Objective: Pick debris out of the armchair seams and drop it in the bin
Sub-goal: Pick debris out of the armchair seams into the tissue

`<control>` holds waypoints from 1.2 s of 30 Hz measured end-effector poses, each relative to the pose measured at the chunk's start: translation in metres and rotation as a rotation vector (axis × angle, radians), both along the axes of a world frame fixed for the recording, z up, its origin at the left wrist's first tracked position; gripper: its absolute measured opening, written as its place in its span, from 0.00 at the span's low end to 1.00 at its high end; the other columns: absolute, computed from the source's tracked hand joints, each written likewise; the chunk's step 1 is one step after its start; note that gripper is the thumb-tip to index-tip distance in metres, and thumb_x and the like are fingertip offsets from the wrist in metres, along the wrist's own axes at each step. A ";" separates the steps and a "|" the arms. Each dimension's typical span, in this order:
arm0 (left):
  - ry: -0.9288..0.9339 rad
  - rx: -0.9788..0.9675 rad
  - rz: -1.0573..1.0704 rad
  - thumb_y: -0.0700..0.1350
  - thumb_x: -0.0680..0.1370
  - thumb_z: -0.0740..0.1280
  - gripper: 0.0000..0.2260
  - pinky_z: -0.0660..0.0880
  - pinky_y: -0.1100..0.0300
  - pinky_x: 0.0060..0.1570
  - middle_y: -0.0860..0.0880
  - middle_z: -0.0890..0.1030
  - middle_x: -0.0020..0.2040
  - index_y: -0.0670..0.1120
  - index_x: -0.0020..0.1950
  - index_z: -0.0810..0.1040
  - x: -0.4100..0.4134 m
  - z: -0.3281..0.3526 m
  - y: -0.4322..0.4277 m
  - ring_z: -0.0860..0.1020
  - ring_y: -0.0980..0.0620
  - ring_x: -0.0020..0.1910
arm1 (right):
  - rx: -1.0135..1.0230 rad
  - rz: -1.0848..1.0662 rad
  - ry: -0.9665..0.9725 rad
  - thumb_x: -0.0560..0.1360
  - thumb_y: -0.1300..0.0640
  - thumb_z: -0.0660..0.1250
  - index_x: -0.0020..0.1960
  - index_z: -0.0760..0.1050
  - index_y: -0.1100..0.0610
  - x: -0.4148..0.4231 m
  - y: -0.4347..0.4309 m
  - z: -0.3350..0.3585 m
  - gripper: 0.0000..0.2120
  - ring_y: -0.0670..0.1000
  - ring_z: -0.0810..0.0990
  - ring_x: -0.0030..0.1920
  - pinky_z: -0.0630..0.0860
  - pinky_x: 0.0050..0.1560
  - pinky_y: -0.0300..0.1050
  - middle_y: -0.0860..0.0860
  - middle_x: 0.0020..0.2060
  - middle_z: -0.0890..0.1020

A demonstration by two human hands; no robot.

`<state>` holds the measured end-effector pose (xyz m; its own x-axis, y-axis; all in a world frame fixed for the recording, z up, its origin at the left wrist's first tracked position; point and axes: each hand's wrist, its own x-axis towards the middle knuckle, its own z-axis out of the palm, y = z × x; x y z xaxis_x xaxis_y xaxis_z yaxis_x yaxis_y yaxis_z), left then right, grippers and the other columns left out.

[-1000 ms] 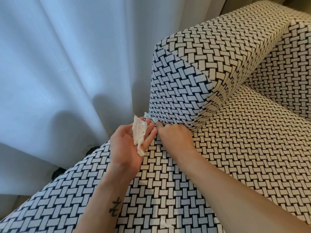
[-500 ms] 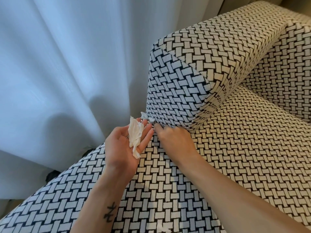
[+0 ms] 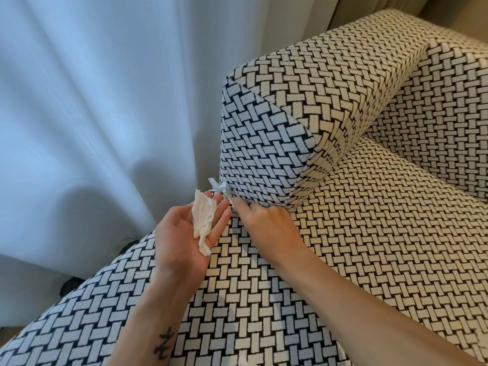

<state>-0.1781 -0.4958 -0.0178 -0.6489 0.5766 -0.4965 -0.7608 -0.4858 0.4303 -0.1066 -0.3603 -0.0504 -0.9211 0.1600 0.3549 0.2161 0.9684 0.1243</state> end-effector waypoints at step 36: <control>-0.021 -0.016 0.175 0.38 0.81 0.53 0.16 0.80 0.46 0.59 0.32 0.78 0.64 0.32 0.63 0.73 -0.001 0.000 0.001 0.81 0.37 0.61 | -0.226 -0.120 -0.384 0.80 0.68 0.57 0.82 0.45 0.55 -0.042 -0.019 0.029 0.36 0.57 0.82 0.50 0.71 0.40 0.48 0.57 0.55 0.79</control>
<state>-0.1788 -0.4951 -0.0176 -0.7277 0.4480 -0.5194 -0.6746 -0.6047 0.4234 -0.1489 -0.3791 -0.0214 -0.9493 0.3076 -0.0648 0.3079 0.9514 0.0055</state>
